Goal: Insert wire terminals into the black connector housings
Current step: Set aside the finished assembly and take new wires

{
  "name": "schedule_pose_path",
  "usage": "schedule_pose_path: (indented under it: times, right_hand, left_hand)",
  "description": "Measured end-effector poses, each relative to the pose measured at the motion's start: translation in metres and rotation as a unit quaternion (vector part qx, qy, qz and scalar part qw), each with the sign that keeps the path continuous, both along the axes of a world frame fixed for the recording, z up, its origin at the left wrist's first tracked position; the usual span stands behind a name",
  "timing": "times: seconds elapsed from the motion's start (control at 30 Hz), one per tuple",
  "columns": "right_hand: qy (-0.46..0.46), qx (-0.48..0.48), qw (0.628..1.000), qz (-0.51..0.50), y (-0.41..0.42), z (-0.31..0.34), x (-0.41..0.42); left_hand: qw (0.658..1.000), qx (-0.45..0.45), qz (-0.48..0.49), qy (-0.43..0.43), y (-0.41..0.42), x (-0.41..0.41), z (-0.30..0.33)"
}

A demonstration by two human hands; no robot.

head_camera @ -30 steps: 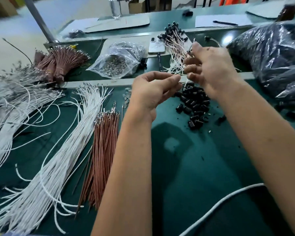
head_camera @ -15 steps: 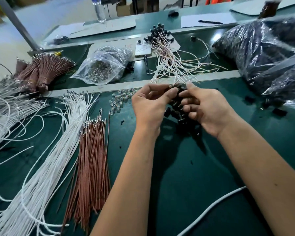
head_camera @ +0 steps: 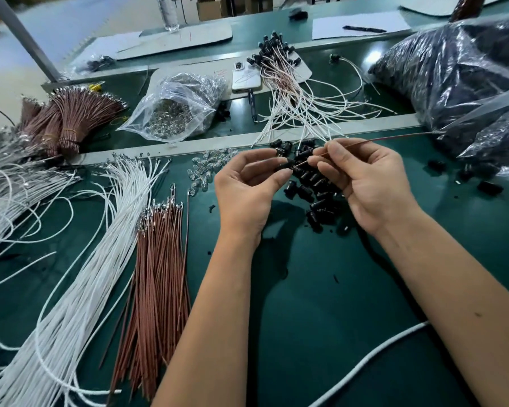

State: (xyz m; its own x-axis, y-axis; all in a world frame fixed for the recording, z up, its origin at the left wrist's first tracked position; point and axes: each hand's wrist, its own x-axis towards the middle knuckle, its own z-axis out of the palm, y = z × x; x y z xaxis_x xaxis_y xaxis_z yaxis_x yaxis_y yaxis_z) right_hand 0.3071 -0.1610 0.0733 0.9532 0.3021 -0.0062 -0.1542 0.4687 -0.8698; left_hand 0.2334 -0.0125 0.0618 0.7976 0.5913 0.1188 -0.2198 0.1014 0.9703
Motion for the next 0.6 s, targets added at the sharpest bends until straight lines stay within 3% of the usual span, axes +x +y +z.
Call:
schedule_pose_path:
  times: [0.6]
  right_hand:
    - [-0.022,0.015,0.999,-0.047,-0.0031,0.0026,-0.002]
  left_hand:
    - [1.0,0.008,-0.001,-0.002,-0.0005,0.0021,-0.0005]
